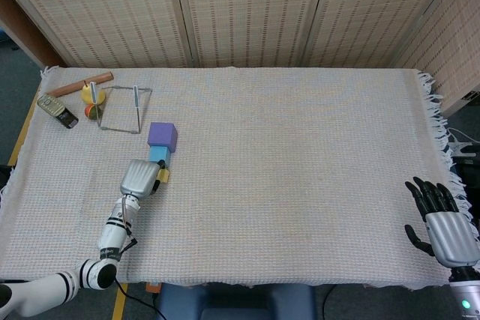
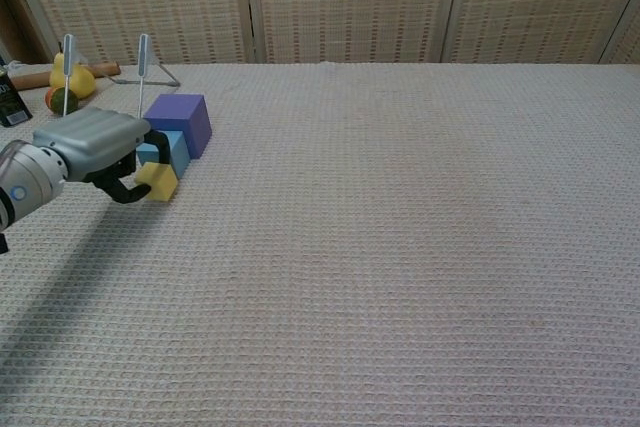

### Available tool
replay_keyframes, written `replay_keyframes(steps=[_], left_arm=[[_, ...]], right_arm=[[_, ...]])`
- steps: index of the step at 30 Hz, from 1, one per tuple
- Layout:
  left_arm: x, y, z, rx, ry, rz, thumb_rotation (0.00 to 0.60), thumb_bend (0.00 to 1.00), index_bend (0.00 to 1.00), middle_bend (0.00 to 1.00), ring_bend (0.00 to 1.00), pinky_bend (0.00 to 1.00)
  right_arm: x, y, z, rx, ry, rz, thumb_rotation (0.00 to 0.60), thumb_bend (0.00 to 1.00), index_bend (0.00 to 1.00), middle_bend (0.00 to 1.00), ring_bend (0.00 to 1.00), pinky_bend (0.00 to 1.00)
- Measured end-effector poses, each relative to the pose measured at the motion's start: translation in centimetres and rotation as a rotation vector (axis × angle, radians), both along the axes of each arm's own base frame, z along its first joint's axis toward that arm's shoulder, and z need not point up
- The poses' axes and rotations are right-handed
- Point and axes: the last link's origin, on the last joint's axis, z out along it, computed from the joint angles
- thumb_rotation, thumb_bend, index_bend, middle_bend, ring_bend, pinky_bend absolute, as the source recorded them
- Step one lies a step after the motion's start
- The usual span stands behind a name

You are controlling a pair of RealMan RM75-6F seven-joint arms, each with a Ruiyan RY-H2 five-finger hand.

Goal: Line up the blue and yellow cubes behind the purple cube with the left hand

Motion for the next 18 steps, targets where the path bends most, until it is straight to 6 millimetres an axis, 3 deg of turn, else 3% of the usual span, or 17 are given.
replay_keyframes(steps=[6,18], left_arm=[[-0.28,0.19,-0.20,0.002,0.014,-0.002,0.600,0.40,0.40,1.00,1.00,1.00],[-0.58,0.04,0.02,0.007,0.029,0.001,0.600,0.40,0.39,1.00,1.00,1.00]], right_arm=[[-0.02,-0.02,0.08,-0.004,0.000,-0.004,0.600,0.13,0.00,0.00,0.00,0.00],[0.05,0.13,0.13,-0.001,-0.001,-0.002,0.600,0.13,0.00,0.00,0.00,0.00]])
